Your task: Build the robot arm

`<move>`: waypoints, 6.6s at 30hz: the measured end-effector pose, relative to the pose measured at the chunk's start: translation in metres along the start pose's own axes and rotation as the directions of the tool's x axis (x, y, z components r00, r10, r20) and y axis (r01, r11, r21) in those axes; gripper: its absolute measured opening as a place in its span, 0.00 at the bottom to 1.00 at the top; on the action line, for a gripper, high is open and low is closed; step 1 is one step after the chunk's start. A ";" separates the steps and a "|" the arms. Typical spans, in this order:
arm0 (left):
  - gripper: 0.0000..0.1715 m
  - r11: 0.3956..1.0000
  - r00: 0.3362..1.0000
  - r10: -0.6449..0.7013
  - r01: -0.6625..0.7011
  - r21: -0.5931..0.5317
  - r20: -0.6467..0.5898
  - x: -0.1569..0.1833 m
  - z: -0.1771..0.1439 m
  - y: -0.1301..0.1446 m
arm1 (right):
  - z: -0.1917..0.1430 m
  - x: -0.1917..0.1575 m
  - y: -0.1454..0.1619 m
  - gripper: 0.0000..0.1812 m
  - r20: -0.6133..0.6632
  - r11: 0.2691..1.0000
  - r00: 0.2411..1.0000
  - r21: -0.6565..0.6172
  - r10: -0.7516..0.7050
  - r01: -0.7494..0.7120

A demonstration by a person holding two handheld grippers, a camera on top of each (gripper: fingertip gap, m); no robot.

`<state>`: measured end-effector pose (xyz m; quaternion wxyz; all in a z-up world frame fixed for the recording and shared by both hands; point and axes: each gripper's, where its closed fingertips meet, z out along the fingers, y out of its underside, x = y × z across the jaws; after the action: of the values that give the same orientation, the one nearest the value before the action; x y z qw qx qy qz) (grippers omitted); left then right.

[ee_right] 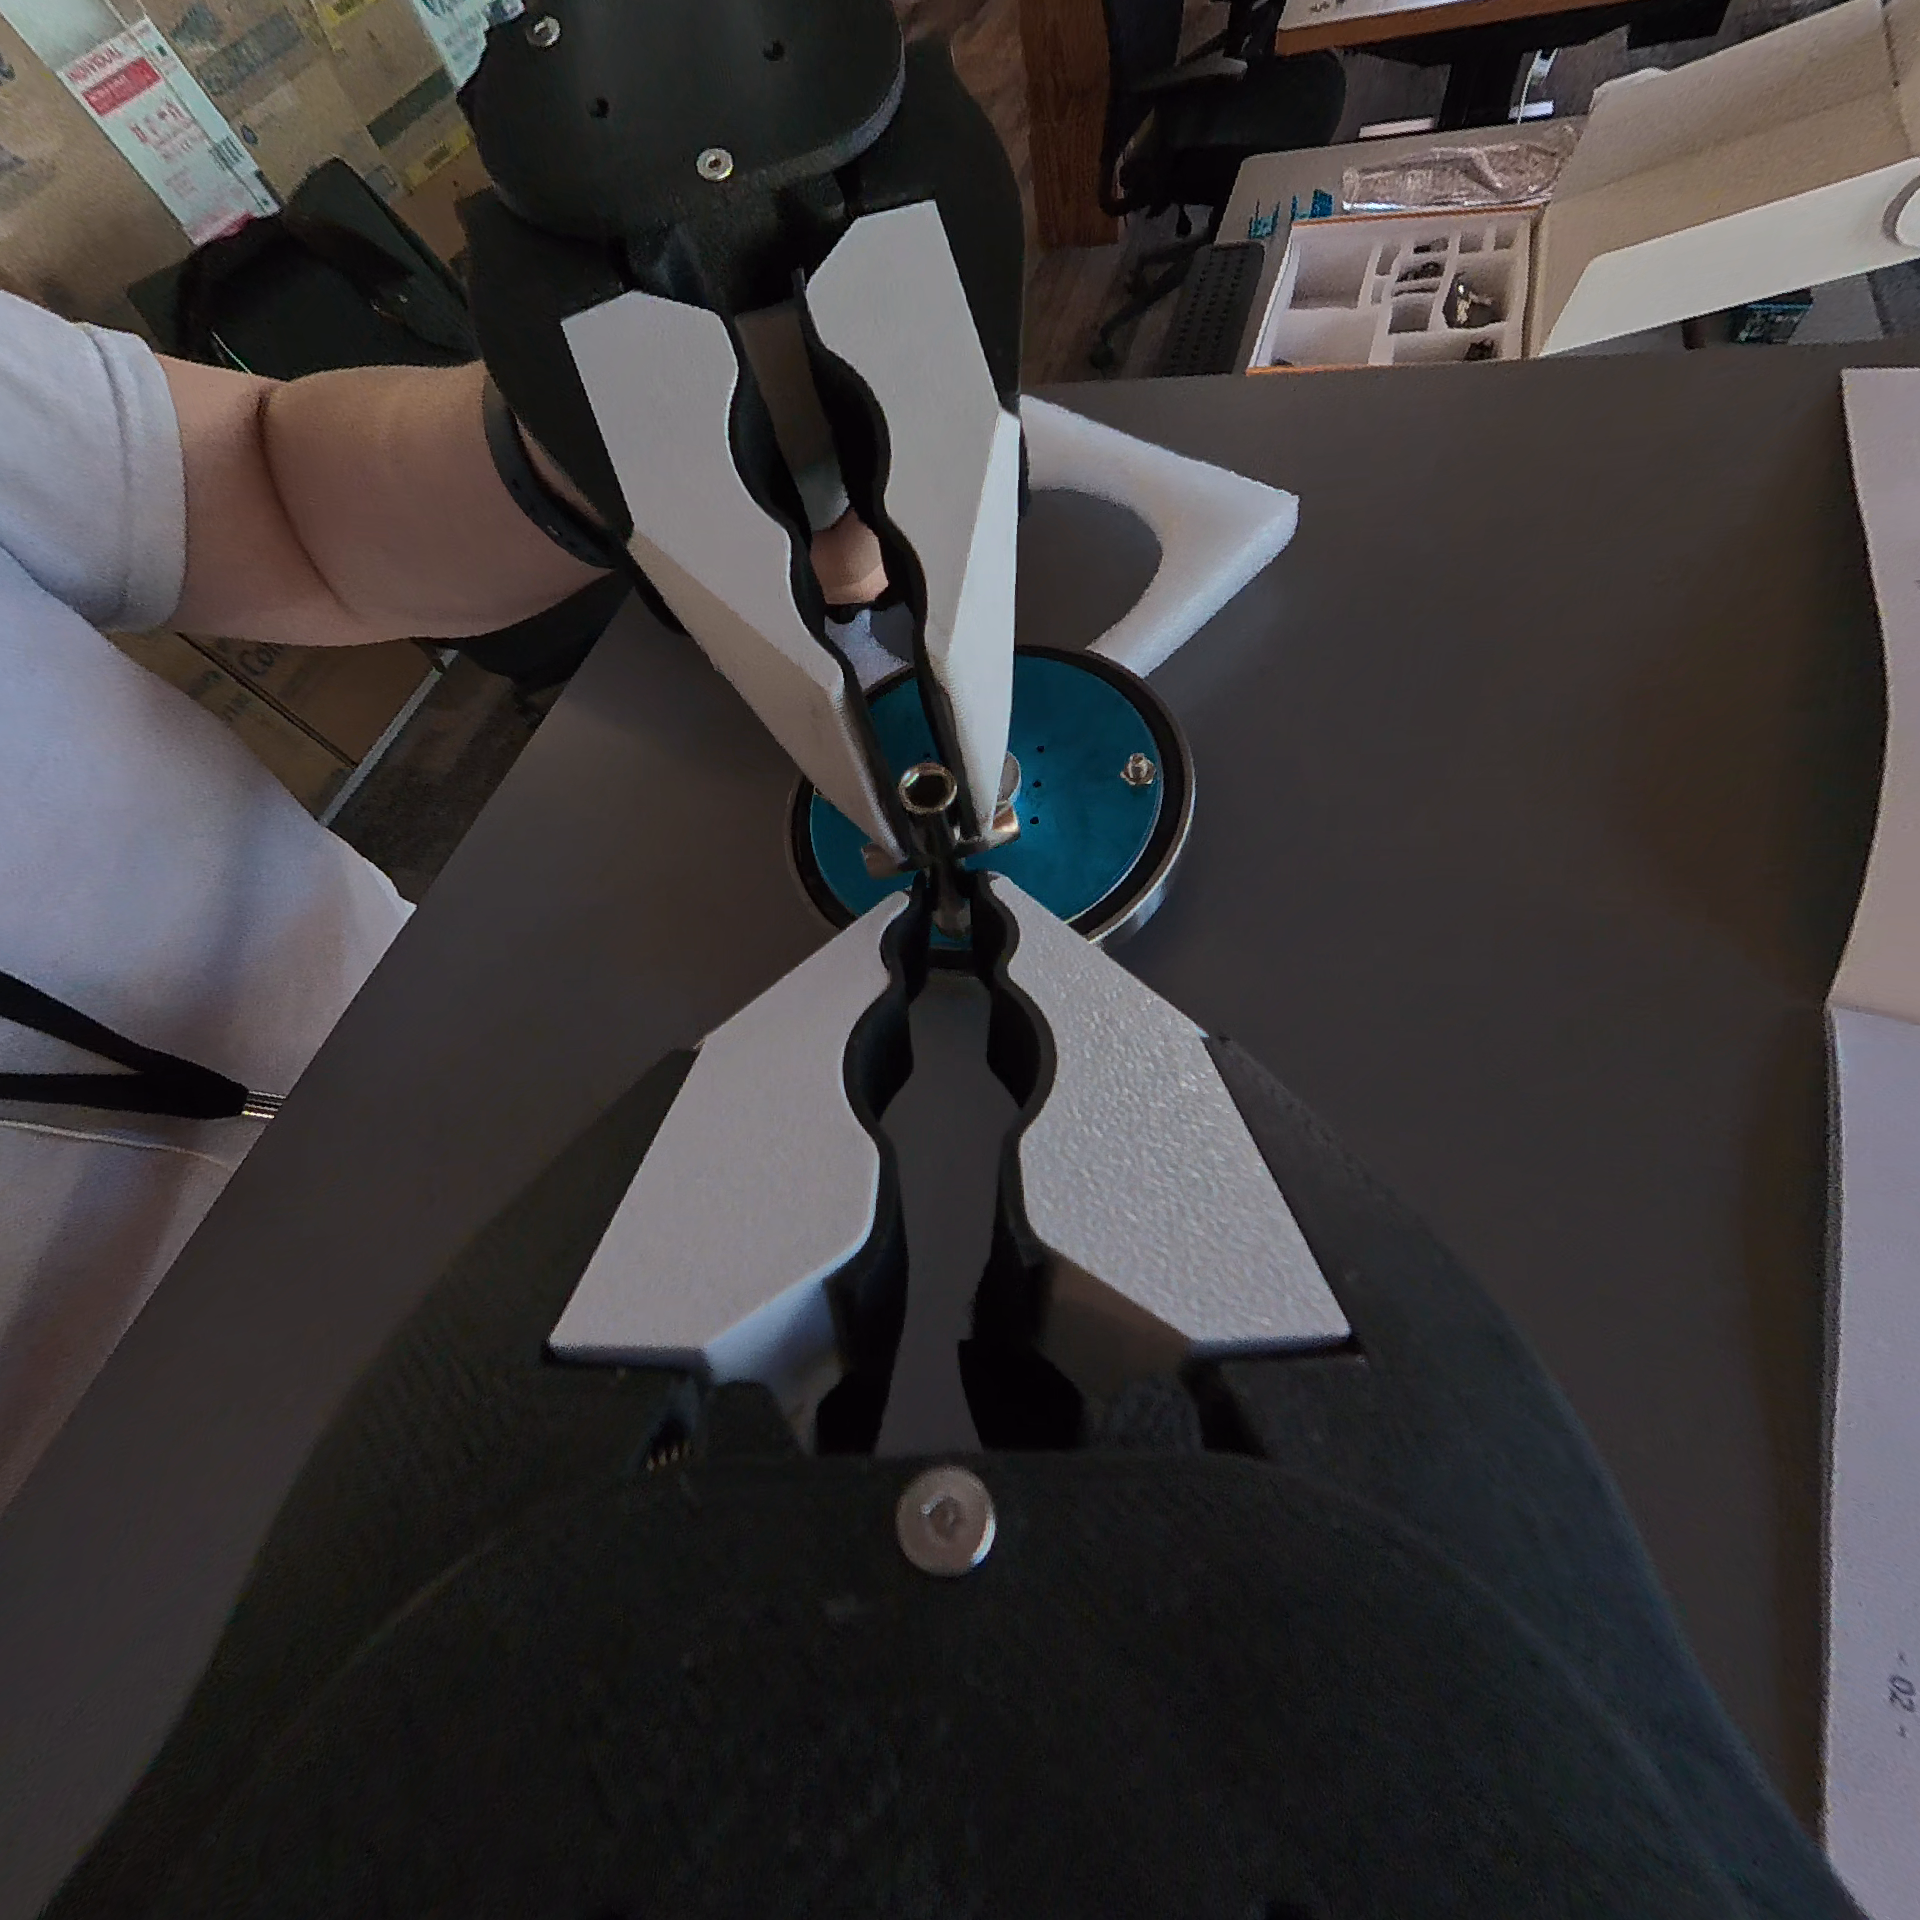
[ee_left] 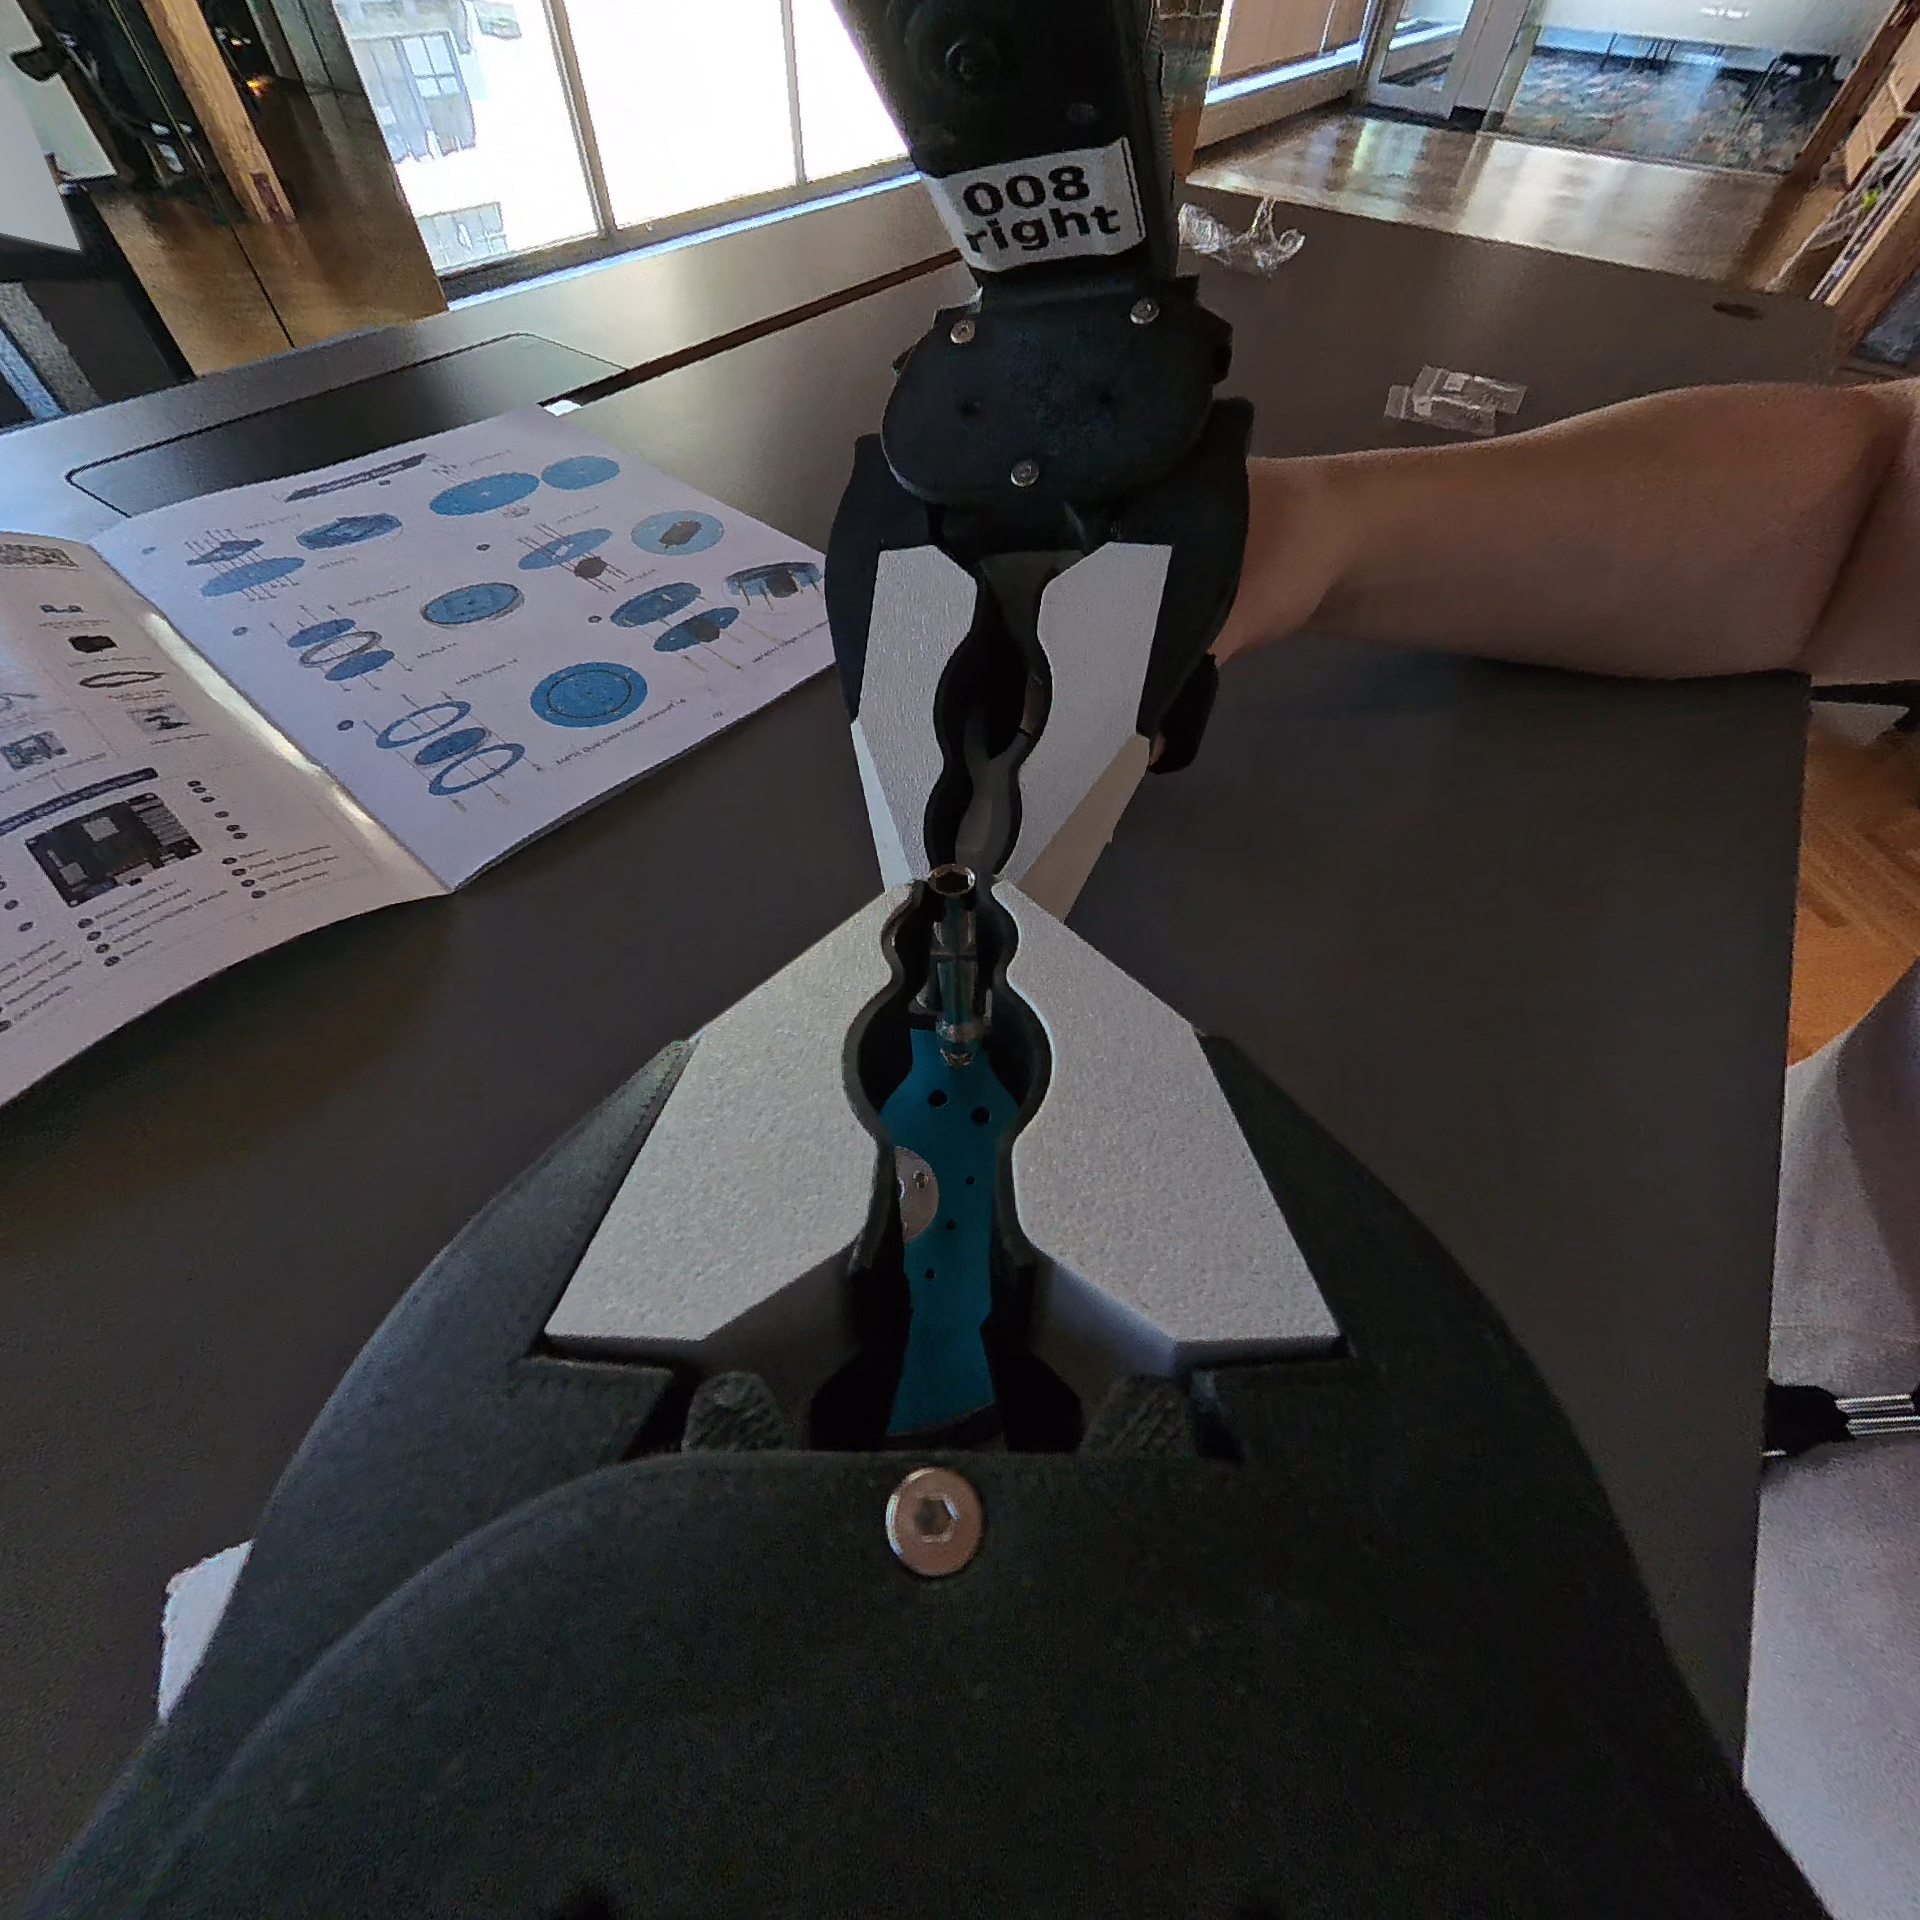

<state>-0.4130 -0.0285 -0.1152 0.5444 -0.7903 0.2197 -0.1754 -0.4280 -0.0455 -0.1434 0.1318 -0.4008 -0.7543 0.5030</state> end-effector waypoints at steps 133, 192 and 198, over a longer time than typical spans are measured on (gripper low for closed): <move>0.04 0.971 0.968 -0.195 0.214 -0.110 0.156 0.001 -0.003 0.011 | 0.008 -0.008 -0.011 0.14 0.107 0.966 0.961 0.075 -0.255 0.248; 0.07 0.926 0.925 -0.376 0.375 0.026 0.044 0.000 -0.011 0.017 | 0.008 -0.002 -0.012 0.13 0.180 0.504 0.637 -0.468 -0.750 0.726; 0.11 0.901 0.901 -0.431 0.428 0.064 0.047 0.002 -0.039 0.025 | 0.011 -0.007 -0.010 0.08 0.365 0.327 0.549 -0.517 -0.752 0.791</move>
<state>-0.4357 -0.0676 -0.1257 0.5191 -0.8097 0.0189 -0.2729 -0.4351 -0.0597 -0.1387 0.1892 0.0018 -0.9762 0.1062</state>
